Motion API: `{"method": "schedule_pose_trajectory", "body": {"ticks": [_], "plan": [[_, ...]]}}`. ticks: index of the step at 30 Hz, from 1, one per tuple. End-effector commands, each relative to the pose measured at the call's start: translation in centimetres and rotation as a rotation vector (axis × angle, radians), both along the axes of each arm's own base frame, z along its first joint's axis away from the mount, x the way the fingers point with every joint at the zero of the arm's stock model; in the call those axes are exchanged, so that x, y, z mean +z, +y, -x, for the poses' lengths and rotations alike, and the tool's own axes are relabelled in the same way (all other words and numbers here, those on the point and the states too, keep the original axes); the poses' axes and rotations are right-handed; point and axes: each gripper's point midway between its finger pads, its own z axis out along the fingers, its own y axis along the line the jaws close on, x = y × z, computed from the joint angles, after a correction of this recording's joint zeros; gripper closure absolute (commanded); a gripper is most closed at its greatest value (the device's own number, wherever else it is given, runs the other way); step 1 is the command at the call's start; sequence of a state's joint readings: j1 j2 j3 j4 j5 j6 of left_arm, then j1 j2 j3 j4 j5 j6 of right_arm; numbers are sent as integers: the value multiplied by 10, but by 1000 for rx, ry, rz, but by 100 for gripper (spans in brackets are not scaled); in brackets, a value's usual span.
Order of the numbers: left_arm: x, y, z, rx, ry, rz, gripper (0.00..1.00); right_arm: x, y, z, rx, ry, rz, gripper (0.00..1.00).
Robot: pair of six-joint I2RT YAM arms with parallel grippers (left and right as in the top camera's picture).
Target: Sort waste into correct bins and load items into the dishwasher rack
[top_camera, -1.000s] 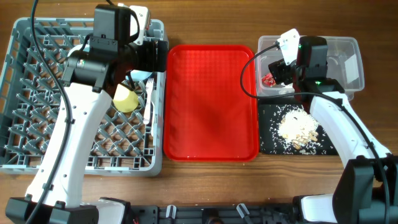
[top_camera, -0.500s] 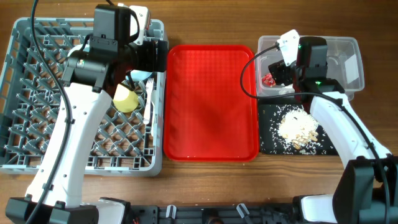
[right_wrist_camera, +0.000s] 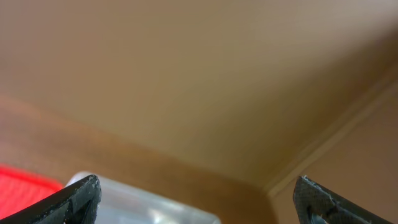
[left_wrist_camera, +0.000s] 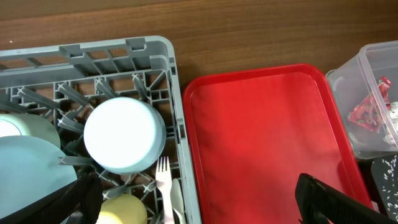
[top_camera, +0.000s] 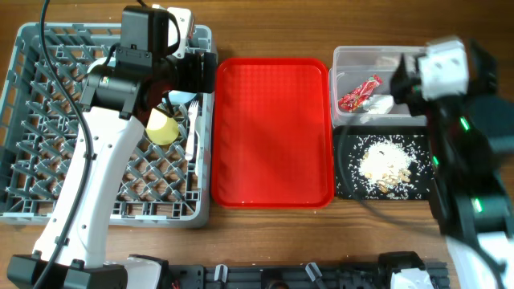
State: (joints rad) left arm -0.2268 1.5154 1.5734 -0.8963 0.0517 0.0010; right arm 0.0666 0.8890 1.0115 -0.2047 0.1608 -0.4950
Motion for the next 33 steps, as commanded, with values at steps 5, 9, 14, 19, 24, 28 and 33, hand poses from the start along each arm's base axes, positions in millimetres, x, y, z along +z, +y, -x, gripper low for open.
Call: {"method": "schedule_pose_trajectory", "body": {"ticks": [5, 9, 14, 19, 24, 28, 33], "plan": [[0, 0, 0, 4, 4, 17, 0, 86, -9, 108, -9, -316, -11, 0], [0, 0, 0, 4, 4, 17, 0, 77, 12, 123, 124, -337, -41, 1], [0, 0, 0, 4, 4, 17, 0, 20, 49, 136, 351, -349, -120, 0], [0, 0, 0, 4, 4, 17, 0, -15, 47, 139, 381, -478, -288, 0], [0, 0, 0, 4, 4, 17, 0, -78, 34, 119, 328, -446, -570, 0], [0, 0, 0, 4, 4, 17, 0, -122, 29, 104, 288, -376, -714, 0], [0, 0, 0, 4, 4, 17, 0, -170, 20, 91, 173, -264, -891, 0]]}}
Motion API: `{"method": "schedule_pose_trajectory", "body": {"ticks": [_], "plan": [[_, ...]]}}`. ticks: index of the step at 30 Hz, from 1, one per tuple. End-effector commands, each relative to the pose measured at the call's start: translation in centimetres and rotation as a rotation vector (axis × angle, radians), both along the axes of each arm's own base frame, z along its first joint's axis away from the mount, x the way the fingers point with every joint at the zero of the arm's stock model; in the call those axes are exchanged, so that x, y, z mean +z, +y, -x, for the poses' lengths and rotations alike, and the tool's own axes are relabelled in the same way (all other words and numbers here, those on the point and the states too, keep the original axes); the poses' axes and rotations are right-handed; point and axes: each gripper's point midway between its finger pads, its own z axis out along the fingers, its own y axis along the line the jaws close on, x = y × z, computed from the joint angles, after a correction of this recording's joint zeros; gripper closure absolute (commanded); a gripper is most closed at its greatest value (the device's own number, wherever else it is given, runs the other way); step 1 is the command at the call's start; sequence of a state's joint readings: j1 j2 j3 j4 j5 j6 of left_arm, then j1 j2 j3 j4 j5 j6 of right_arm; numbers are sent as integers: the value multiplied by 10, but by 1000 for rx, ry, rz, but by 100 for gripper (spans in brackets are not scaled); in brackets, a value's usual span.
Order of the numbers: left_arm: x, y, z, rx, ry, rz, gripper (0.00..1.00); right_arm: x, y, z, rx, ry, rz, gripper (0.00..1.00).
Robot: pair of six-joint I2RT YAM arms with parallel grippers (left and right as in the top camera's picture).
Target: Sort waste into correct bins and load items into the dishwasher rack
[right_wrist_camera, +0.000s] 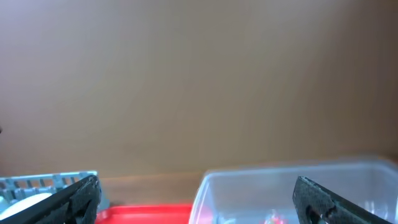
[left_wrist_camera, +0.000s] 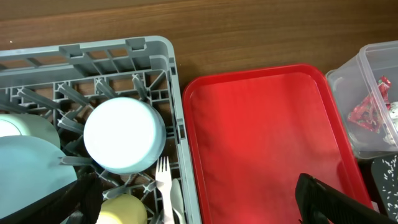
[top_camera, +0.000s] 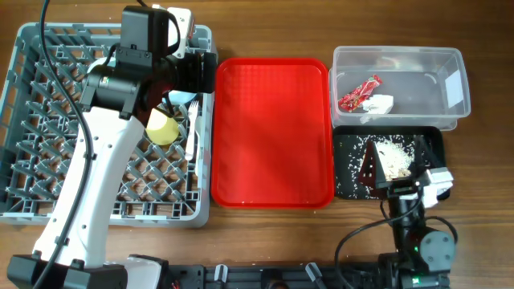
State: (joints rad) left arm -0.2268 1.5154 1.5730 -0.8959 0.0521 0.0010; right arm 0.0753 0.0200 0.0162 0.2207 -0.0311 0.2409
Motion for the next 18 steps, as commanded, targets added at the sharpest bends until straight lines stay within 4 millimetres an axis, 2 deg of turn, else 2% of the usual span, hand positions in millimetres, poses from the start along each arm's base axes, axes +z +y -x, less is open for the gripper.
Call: {"method": "schedule_pose_trajectory", "body": {"ticks": [1, 4, 5, 9, 14, 18], "plan": [[0, 0, 0, 5, 4, 17, 0, -19, -8, -3, -29, 76, -142, 0], [0, 0, 0, 5, 4, 17, 0, -50, -5, -6, -29, 202, -128, 0], [0, 0, 0, 5, 4, 17, 0, -54, -3, -6, -21, 217, -103, 0], [0, 0, 0, 5, 4, 17, 0, -54, -1, -5, -20, 208, 15, 0], [0, 0, 0, 5, 4, 17, 0, -54, -4, -6, -39, 200, 74, 0], [0, 0, 0, 5, 4, 17, 0, -55, 3, -5, -5, 184, 246, 0]]}}
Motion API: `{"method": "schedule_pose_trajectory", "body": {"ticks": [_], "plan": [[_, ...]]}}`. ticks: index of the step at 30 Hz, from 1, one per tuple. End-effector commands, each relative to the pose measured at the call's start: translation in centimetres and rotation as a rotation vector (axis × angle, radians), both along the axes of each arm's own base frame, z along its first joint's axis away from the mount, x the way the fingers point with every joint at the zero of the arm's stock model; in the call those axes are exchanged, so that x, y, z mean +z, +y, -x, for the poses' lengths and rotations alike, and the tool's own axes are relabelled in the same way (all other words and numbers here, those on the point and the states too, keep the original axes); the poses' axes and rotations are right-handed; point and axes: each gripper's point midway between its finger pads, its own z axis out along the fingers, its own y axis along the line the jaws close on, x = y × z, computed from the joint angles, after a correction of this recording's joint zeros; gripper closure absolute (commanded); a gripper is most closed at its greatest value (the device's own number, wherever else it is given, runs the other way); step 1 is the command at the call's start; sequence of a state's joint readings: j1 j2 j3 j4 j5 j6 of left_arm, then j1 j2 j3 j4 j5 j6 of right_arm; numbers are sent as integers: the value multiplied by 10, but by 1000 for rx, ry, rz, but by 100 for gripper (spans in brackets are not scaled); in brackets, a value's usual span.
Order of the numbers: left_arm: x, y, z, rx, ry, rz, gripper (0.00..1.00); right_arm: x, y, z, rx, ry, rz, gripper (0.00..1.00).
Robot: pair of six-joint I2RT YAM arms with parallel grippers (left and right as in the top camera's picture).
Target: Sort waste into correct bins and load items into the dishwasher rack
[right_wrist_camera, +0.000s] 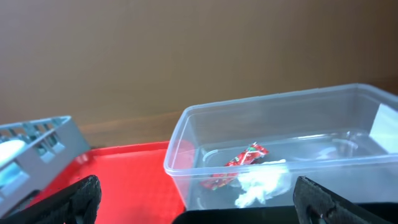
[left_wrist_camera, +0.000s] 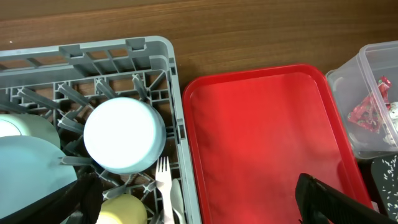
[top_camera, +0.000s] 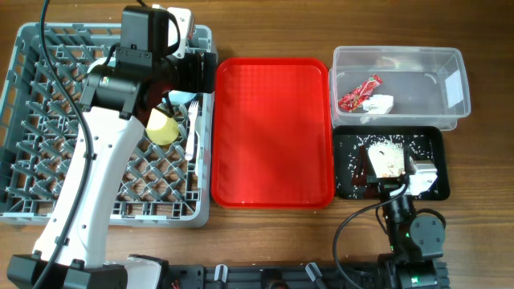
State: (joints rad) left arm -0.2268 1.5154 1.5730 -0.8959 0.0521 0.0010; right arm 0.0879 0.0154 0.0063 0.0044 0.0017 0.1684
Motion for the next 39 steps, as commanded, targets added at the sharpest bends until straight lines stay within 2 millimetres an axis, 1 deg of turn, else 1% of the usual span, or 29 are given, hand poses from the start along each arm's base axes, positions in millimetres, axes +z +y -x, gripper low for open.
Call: {"method": "schedule_pose_trajectory", "body": {"ticks": [1, 3, 8, 33, 34, 35, 37, 38, 39], "plan": [[0, 0, 0, 5, 4, 17, 0, 1, 4, 1, 37, -28, 185, 0], [0, 0, 0, 5, 4, 17, 0, 1, 3, 1, 31, -31, 217, 0], [0, 0, 0, 5, 4, 17, 0, 1, 3, 1, 31, -28, 186, 0], [0, 1, 0, 5, 4, 17, 0, 1, 3, 1, 31, -27, 186, 0], [3, 1, 1, 4, -2, 18, 0, 1, 3, 1, 31, -27, 186, 0], [11, 2, 7, 4, -20, 22, 0, 1, 3, 1, 31, -27, 187, 0], [46, 6, 26, 3, -106, 42, 0, 1, 3, 1, 31, -27, 186, 0], [71, 9, 41, 2, -175, 57, 0, 1, 3, 1, 31, -27, 186, 0], [90, 12, 53, 2, -228, 69, 0, 1, 3, 1, 31, -27, 186, 0]]}}
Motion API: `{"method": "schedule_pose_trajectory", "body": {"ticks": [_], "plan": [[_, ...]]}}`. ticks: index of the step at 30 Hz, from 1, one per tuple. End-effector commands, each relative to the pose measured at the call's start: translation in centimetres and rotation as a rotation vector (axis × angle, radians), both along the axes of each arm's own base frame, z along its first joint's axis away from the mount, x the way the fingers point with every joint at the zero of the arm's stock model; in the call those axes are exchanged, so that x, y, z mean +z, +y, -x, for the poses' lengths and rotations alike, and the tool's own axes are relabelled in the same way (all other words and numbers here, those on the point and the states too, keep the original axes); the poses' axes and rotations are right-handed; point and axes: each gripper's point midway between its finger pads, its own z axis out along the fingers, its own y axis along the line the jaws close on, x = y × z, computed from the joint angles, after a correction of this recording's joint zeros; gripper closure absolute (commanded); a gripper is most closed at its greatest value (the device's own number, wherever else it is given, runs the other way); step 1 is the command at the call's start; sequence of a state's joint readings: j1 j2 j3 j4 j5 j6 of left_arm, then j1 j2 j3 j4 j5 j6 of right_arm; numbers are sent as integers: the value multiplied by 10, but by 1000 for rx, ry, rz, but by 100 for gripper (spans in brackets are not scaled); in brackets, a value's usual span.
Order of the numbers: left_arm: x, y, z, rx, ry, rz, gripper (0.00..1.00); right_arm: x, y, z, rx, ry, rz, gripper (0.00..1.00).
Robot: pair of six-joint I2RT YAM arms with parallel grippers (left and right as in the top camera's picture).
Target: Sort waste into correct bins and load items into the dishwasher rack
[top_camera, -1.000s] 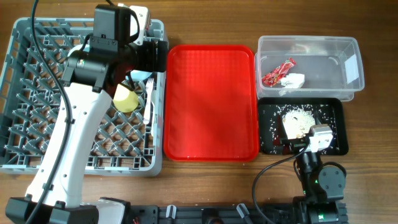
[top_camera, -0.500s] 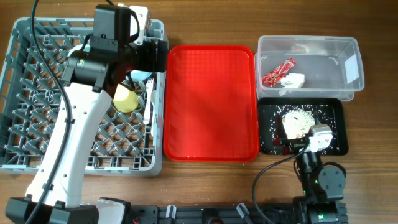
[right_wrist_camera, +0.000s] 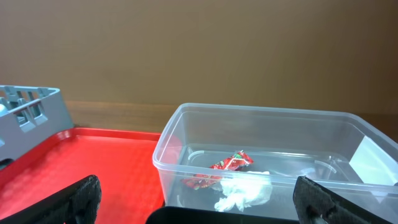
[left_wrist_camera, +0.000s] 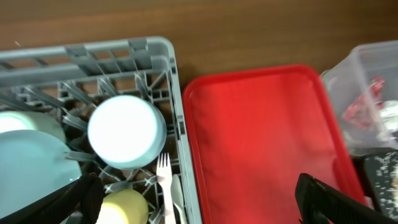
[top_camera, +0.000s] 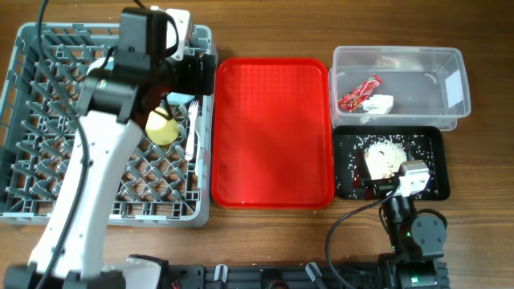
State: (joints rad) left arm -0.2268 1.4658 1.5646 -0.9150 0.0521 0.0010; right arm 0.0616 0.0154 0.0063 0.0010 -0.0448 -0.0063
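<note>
The grey dishwasher rack (top_camera: 48,120) holds an upturned white bowl (left_wrist_camera: 127,130), a pale blue plate (left_wrist_camera: 25,171), a yellow cup (top_camera: 163,127) and a white fork (left_wrist_camera: 163,180). My left gripper (left_wrist_camera: 199,202) hangs open over the rack's far right corner, with nothing between its fingers (left_wrist_camera: 68,199). The red tray (top_camera: 273,128) lies bare. A clear bin (top_camera: 397,84) contains a red wrapper (right_wrist_camera: 227,165) and a white tissue (right_wrist_camera: 245,193). The black bin (top_camera: 349,164) carries pale food scraps (top_camera: 381,156). My right gripper (right_wrist_camera: 199,205) sits low and open at the black bin's near edge.
The wooden table (top_camera: 265,233) runs along the front of the rack, tray and bins. A brown wall (right_wrist_camera: 199,50) rises behind the table. The black bin's near rim (right_wrist_camera: 217,216) lies just under the right wrist camera.
The right wrist camera has levelled and turned slightly, facing the clear bin head on. The left wrist view has shifted a little and is blurred. Both grippers are still open.
At first my right arm was raised over the clear bin, open, while my left gripper hung open over the rack's corner. Then the right arm was down at the front of the table by the black bin, and it has stayed low there. The left barely moved.
</note>
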Motion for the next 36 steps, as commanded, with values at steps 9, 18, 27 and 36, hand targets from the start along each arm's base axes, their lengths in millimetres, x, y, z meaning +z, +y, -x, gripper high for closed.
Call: {"method": "schedule_pose_trajectory", "body": {"ticks": [9, 18, 27, 36], "plan": [[170, 75, 169, 158, -599, 93, 0, 2, 1, 1, 11, -13, 13, 0], [31, 86, 206, 212, -544, 90, 0, 2, 1, 1, 11, -13, 12, 0], [15, 51, 173, -24, -1026, 245, 0, 2, 1, 1, 11, -13, 12, 0], [-33, 93, 151, 326, -972, 503, 0, 2, 1, 1, 11, -13, 13, 0]]}}
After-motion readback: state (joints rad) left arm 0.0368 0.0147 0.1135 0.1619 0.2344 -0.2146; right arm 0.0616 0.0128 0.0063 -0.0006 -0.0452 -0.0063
